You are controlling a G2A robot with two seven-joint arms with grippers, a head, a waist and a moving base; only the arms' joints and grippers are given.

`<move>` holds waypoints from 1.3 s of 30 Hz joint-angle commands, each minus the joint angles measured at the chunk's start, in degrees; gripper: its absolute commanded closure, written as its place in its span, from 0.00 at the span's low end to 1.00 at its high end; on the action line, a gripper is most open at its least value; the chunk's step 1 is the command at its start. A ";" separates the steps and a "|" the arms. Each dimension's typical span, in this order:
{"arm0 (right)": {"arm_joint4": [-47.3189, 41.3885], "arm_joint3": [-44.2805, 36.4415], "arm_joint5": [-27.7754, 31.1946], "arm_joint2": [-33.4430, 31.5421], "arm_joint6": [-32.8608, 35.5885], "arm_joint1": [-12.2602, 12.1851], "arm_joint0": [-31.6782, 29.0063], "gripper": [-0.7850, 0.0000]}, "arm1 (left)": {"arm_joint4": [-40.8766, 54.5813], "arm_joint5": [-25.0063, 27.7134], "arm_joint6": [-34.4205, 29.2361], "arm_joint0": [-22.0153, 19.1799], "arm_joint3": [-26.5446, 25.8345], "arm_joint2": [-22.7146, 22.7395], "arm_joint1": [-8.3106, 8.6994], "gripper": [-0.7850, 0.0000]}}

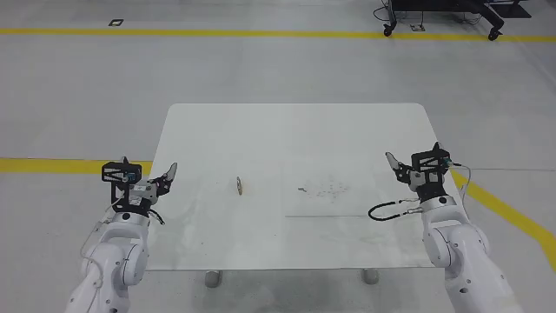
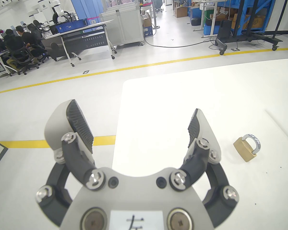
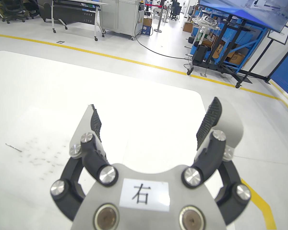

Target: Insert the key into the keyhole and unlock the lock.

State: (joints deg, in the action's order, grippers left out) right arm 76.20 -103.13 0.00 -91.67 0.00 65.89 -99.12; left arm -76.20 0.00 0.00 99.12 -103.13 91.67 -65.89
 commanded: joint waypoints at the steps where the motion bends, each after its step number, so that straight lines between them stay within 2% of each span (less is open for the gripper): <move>1: 0.00 0.00 0.00 0.00 0.00 0.00 0.00 0.00 | 0.00 0.00 0.00 0.00 0.00 0.00 0.00 0.00; 5: -0.16 -0.07 0.32 0.17 -0.03 0.01 0.01 0.00 | 0.00 0.00 0.00 0.00 0.00 0.00 0.00 0.00; 9: 1.80 -0.99 4.02 3.22 0.27 0.11 0.36 0.00 | 0.00 0.00 0.00 0.00 0.00 0.00 0.00 0.00; 16: 5.51 0.34 14.69 12.81 2.45 0.47 3.92 0.00 | 0.00 0.00 0.00 0.00 0.00 0.00 0.00 0.00; 31: 5.37 1.39 15.73 13.58 2.74 0.52 4.43 0.00 | 0.00 0.00 0.00 0.00 0.00 0.00 0.00 0.00; 36: 4.35 7.23 22.46 18.26 6.58 0.91 9.64 0.00 | 0.00 0.00 0.00 0.00 0.00 0.00 0.00 0.00; 39: 6.65 10.39 27.93 21.43 11.04 1.05 14.11 0.00 | 0.00 0.00 0.00 0.00 0.00 0.00 0.00 0.00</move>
State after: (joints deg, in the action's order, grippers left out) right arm 81.76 -93.61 25.84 -71.24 9.28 66.93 -86.60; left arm -76.20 0.00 0.00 99.12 -103.13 91.67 -65.89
